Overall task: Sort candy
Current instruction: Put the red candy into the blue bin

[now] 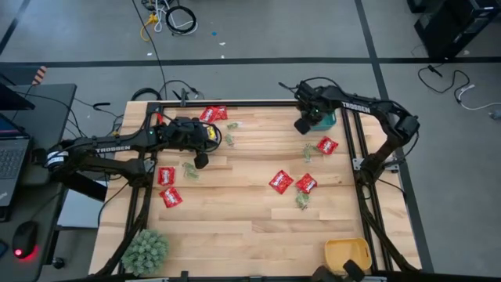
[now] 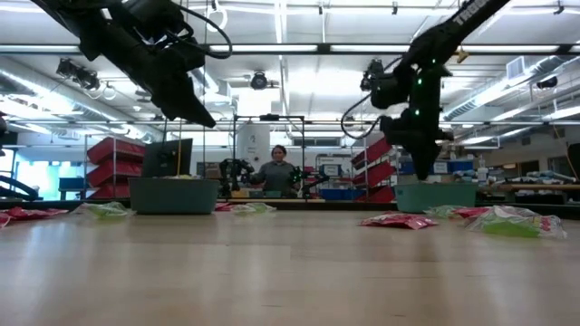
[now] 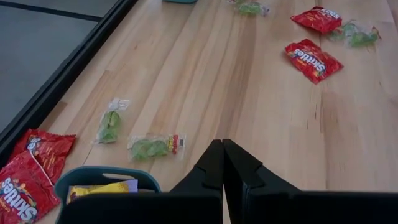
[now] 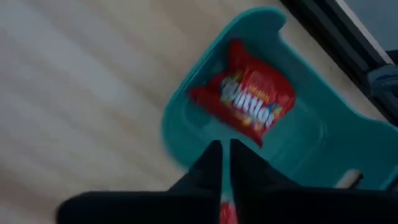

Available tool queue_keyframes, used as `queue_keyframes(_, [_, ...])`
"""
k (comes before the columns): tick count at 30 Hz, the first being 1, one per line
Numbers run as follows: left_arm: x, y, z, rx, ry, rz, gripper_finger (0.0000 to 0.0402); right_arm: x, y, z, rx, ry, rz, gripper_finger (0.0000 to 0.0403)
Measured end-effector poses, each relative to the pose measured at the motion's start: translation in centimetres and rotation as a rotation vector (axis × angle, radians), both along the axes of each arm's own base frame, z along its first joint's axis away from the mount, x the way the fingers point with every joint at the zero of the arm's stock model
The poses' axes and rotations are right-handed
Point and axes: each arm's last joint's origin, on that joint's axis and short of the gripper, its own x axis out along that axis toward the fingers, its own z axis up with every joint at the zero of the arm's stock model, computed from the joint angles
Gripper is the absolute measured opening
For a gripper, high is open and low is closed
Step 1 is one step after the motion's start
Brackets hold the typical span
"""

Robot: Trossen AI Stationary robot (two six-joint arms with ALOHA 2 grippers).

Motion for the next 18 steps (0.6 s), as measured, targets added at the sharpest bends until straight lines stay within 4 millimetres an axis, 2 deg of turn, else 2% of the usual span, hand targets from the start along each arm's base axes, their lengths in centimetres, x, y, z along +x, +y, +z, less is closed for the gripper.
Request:
queue_keyframes(6, [0.0,0.0,0.0,0.001,-0.001,0.000,0.0001,0.8,4.5,3.3,-0.046,-0.039,0.194,0.0013])
queue_keyframes(9, [0.0,0.0,0.0,0.000,0.001,0.000,0.0001,0.7,7.2,3.7,-0.064,-0.052,0.274,0.0011])
queue_keyframes(13, [0.0,0.0,0.0,0.002,-0.004,0.000,0.0001,-0.6,10.3,1.7,-0.088,0.037,0.336,0.0033])
queue_keyframes(18, [0.1,0.0,0.1,0.006,-0.014,0.000,0.0001,-2.5,12.4,-1.4,-0.088,0.158,0.347,0.0101])
